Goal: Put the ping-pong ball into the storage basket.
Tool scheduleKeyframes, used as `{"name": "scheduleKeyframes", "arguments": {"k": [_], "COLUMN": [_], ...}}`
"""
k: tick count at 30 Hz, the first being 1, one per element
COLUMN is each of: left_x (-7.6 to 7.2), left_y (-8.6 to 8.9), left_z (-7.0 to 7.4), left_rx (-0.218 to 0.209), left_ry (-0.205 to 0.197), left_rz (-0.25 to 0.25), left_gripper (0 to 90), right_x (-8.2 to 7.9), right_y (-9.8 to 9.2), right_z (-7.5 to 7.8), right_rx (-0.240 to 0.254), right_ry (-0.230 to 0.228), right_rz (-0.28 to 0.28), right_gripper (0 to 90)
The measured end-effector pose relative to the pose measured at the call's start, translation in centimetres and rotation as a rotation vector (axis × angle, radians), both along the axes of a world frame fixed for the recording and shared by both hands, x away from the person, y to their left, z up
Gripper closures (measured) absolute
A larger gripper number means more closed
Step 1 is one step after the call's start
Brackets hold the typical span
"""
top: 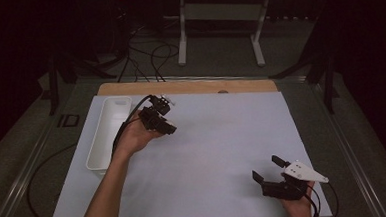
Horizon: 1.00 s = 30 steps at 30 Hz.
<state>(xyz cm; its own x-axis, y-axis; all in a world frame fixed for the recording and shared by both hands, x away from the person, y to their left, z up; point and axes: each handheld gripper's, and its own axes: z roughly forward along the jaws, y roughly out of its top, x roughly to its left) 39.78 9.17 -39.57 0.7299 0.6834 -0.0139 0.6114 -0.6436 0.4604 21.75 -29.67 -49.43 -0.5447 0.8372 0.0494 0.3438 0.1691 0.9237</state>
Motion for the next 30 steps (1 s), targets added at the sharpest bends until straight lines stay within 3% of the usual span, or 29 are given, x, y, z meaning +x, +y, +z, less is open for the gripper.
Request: {"name": "scheduleKeyframes", "arguments": {"k": [30], "left_x": [-0.2], "left_y": [1.4], "left_z": [0.9], "left_rx": [-0.004], "left_ry": [-0.023], "left_rz": [0.019], "left_gripper": [51.2], "right_x": [0.0], "right_y": [0.0], "right_z": [0.0], "right_rx": [0.0], "right_ry": [0.0], "right_rz": [-0.001], "right_gripper": [8.4]}}
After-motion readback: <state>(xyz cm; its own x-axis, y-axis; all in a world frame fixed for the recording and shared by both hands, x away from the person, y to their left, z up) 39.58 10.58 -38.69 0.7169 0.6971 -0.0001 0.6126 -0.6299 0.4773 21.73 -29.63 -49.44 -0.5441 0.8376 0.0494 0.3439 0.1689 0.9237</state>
